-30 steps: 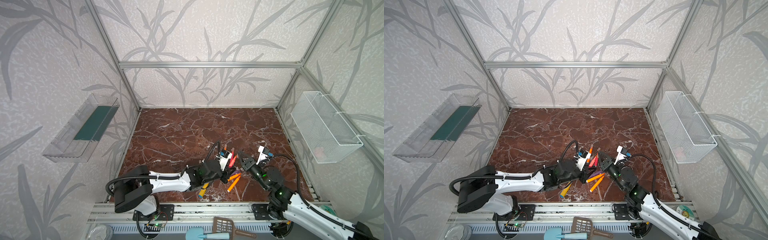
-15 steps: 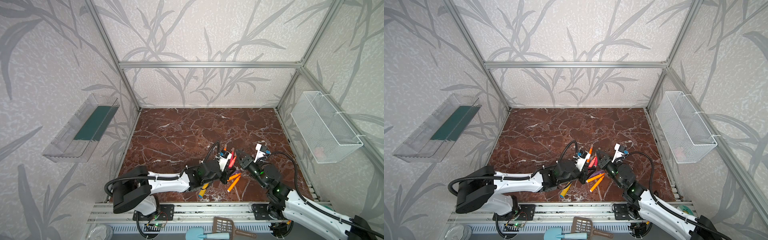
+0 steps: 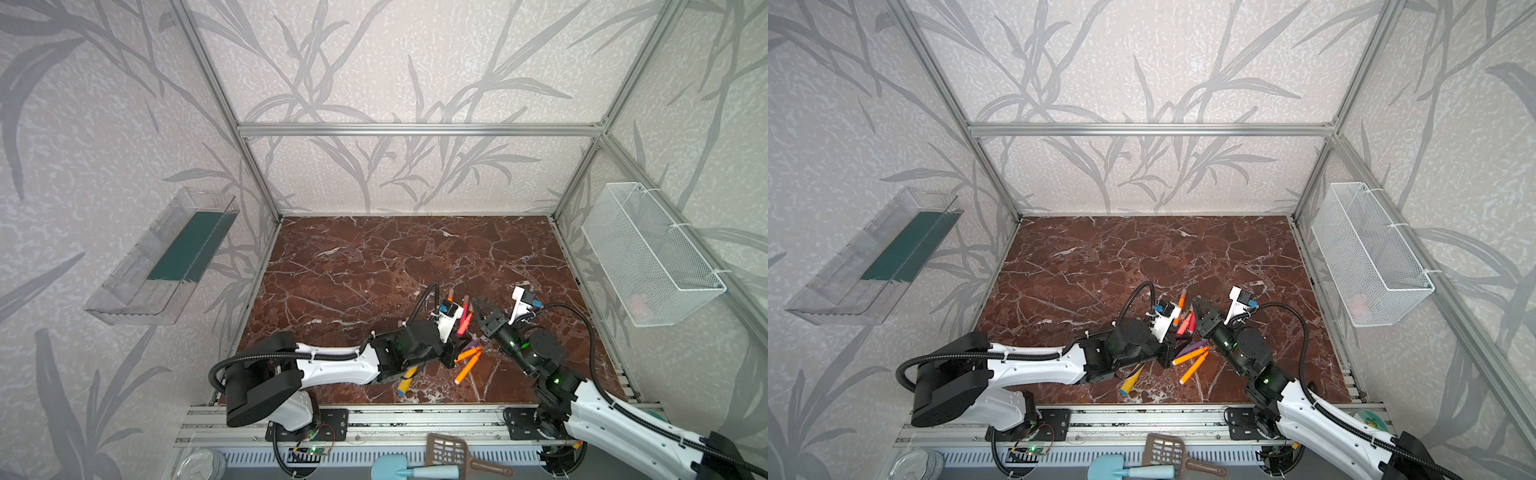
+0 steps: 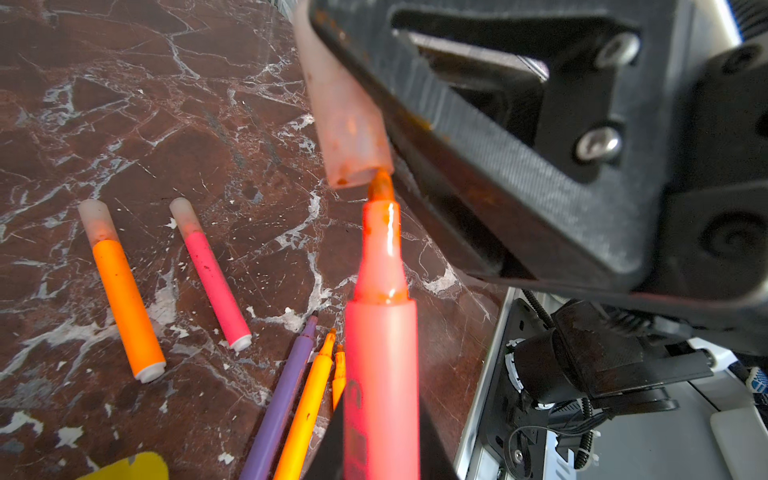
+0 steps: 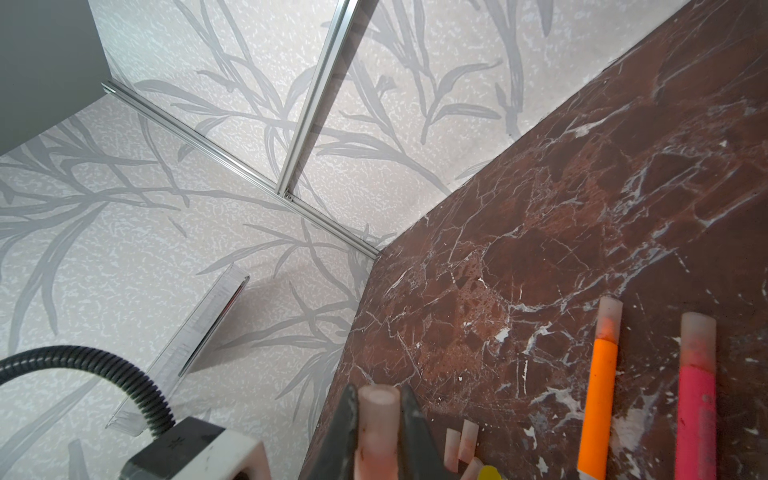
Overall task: Insert the pens into the pen caps
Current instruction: 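Lower the right gripper to push the cap onto the pink marker tip, then press the cap down with the right gripper while the left holds the marker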
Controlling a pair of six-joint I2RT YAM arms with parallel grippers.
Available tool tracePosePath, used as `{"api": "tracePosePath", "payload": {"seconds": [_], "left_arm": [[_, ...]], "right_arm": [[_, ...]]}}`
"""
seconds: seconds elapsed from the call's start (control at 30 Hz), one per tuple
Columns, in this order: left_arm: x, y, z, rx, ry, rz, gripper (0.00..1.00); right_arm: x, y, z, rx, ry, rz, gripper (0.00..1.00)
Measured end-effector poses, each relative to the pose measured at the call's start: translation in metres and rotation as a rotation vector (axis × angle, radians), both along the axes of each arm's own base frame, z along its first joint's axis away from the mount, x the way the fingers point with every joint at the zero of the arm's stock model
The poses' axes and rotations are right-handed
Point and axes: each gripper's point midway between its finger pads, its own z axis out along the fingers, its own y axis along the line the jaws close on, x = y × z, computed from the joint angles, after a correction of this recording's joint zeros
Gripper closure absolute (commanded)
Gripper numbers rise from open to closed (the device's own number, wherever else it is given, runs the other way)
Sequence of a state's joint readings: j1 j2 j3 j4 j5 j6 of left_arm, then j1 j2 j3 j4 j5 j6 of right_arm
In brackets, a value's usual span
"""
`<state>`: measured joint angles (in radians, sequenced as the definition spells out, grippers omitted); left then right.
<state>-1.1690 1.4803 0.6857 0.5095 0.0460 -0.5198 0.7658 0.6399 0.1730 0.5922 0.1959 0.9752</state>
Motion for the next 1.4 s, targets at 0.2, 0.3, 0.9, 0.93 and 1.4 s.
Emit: {"api": "tracePosePath", "payload": {"seconds": [0.2,0.3,0.9,0.93,1.4], "left_arm": [[0.001,0.001,-0.001,0.004,-0.002,0.01,1.0],[0.002,0.002,-0.001,0.004,-0.004,0.014,1.0],[0.02,0.011,0.012,-0.05,0.03,0.026,1.0],[0.02,0.01,0.014,-0.058,0.034,0.019,1.0],[0.019,0.018,0.024,-0.091,0.037,0.006,1.0]], "right_arm": [[-0.002,0.003,0.002,0.013,-0.001,0.019,1.0],[-0.002,0.004,0.002,0.026,0.004,0.026,1.0],[-0.007,0.014,0.001,0.095,-0.006,0.078,1.0],[-0.007,0.014,0.002,0.101,-0.011,0.076,1.0],[0.0,0.032,0.007,0.096,-0.027,0.098,1.0]]}}
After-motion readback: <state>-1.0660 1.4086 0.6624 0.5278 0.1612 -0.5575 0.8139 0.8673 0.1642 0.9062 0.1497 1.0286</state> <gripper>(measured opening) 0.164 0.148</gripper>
